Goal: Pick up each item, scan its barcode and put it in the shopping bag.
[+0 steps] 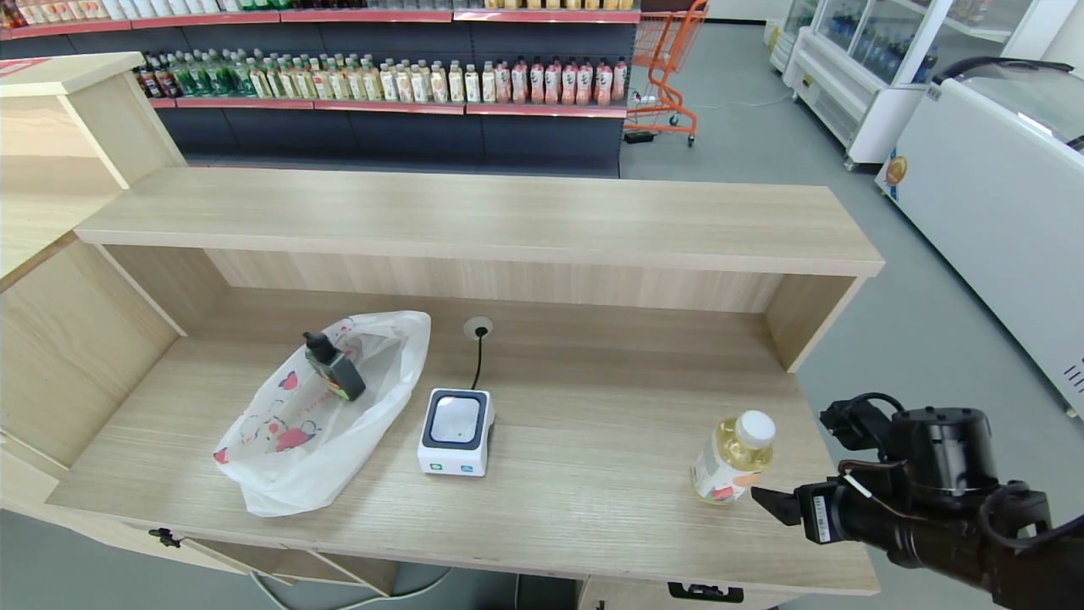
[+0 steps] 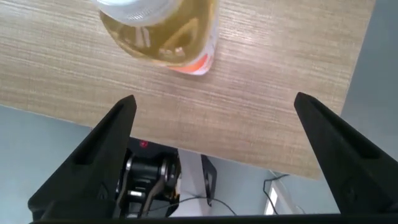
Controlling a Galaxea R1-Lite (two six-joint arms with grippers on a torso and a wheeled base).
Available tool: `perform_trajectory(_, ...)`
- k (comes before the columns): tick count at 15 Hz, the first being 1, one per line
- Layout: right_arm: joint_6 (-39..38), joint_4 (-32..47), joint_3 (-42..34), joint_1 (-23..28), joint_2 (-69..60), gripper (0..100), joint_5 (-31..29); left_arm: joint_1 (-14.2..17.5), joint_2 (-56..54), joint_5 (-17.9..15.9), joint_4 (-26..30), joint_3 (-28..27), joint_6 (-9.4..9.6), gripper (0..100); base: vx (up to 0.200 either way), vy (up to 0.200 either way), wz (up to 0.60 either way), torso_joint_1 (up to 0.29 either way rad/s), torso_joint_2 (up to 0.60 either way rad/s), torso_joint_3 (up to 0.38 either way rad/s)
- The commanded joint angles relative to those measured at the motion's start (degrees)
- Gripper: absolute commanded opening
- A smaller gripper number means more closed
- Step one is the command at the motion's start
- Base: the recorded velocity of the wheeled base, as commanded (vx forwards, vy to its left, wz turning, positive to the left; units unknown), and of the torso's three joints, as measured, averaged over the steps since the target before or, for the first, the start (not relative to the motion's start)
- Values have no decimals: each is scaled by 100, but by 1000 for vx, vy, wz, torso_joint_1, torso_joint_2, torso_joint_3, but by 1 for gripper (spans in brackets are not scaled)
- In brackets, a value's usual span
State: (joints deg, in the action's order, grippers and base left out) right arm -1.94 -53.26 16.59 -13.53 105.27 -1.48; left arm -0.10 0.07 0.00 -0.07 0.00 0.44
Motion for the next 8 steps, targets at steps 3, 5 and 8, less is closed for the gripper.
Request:
perform_trajectory(3,0,-888,-51,-255,803,100,-11,1,1,0,-1,0,0,100,0,0,0,0,0,0)
perform_trajectory(5,0,-1187,-51,-282,1022,100,-11,1,1,9,-1,0,0,100,0,0,0,0,0,0)
perform_trajectory(8,-158,-1521,-24,-422,1286,100,-11,1,1,9,-1,0,0,100,0,0,0,0,0,0)
